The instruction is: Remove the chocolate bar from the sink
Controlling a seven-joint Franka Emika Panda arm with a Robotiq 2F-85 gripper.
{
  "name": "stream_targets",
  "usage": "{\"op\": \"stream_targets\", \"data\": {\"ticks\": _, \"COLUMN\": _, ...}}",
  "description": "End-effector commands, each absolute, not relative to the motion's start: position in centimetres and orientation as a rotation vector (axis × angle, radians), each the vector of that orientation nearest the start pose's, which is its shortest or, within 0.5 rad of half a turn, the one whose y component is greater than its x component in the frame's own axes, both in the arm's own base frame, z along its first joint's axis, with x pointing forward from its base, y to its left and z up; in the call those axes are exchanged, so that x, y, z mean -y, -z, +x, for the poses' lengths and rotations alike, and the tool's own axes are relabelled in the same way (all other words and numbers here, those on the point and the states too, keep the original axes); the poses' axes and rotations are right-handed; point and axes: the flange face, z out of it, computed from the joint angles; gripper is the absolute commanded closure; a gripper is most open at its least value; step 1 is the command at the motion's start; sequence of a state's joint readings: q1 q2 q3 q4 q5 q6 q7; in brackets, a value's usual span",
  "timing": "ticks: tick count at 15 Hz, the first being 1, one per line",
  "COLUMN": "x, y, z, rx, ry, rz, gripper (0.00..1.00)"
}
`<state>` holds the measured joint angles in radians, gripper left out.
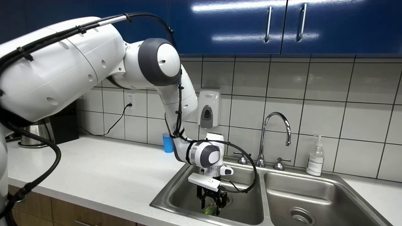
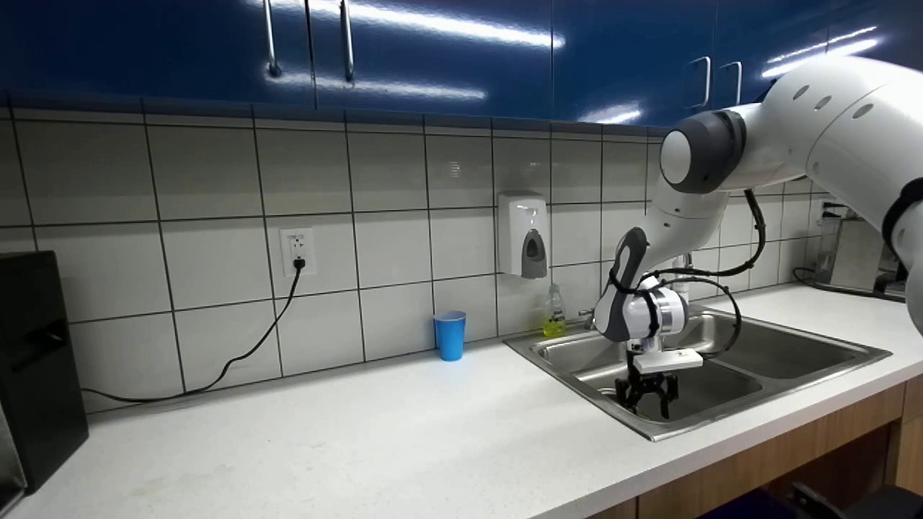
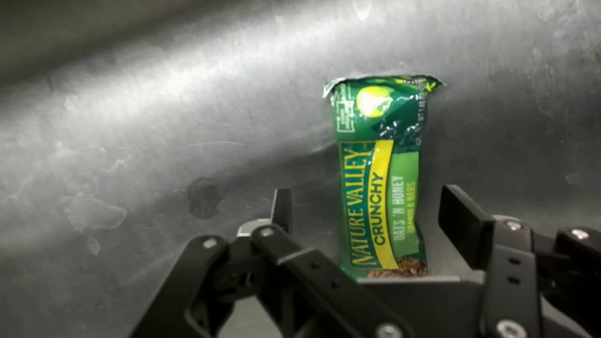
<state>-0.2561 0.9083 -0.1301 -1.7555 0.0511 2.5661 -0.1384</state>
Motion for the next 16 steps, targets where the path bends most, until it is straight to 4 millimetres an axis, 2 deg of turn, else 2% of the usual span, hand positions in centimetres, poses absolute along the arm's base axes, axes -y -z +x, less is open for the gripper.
{"op": "stream_targets", "data": {"ticks": 1, "x": 23.5, "y": -5.5, "z": 58.3, "rx": -0.406, "ry": -0.209, "rz": -3.172, "gripper": 0.5}}
{"op": "stream_targets", "data": {"ticks": 6, "x": 23.4, "y": -5.0, "z": 58.1, "rx": -0.408, "ry": -0.22, "rz": -3.155, "gripper": 0.89}}
{"op": "stream_targets", "data": {"ticks": 11, "x": 23.6, "y": -4.8, "z": 58.1, "rx": -0.435, "ry": -0.224, "rz": -3.153, "gripper": 0.9}}
{"op": "stream_targets", "data": {"ticks": 16, "x": 23.5, "y": -6.8, "z": 58.4, "rx": -0.471, "ry": -0.186, "rz": -3.153, "gripper": 0.9}}
